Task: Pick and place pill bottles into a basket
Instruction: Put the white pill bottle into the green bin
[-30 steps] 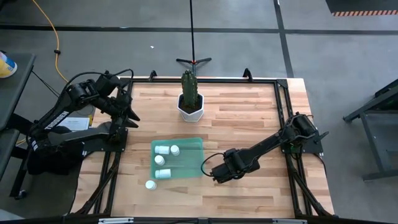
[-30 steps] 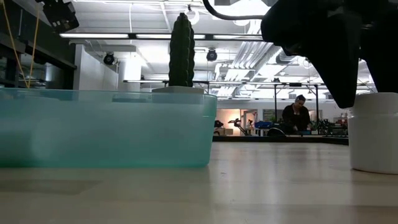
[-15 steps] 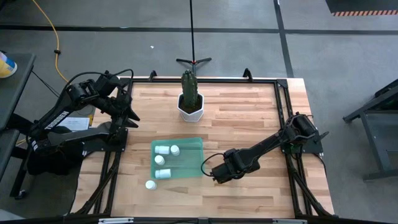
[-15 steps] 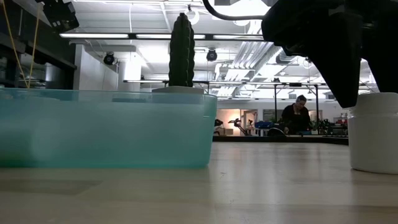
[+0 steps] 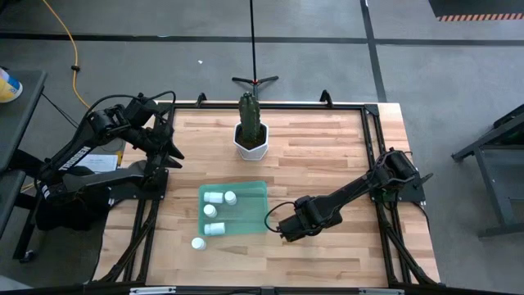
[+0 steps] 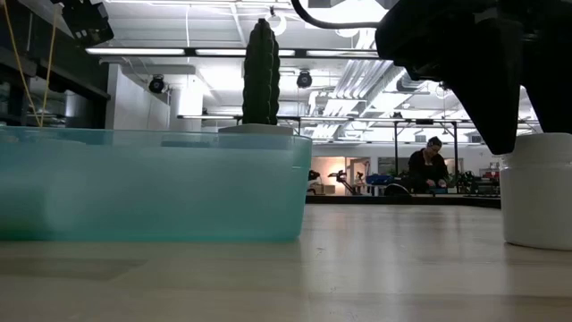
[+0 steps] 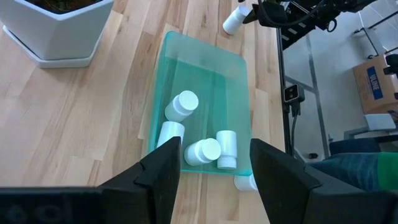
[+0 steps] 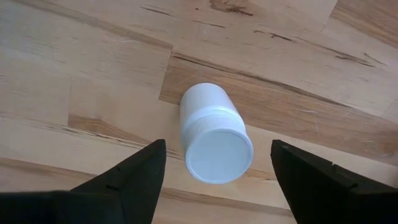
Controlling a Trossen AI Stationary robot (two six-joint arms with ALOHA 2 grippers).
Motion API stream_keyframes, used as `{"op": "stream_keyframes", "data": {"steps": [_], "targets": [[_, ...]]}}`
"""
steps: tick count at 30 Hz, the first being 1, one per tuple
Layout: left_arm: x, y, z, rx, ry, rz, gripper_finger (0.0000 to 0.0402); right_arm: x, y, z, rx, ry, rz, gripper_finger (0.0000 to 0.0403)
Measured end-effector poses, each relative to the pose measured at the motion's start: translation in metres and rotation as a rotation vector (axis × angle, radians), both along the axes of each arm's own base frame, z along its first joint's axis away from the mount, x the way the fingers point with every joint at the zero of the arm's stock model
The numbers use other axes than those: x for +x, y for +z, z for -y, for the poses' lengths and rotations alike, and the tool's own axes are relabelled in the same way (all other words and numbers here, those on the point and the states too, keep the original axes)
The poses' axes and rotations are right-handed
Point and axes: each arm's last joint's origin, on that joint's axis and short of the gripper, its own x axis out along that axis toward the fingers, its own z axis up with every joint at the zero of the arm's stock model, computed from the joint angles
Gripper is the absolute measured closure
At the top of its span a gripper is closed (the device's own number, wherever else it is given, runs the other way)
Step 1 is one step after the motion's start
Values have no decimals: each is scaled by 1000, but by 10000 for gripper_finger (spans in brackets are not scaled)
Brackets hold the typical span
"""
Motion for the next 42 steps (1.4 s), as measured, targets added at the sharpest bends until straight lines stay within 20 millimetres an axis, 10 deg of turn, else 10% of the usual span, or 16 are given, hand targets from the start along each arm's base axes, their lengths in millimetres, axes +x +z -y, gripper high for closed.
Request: {"op": "stream_keyframes", "data": {"steps": [42], "targets": [[-1,-1,1,-2,-10,-14,177,17,-33,-10,38,42,24,230]]}}
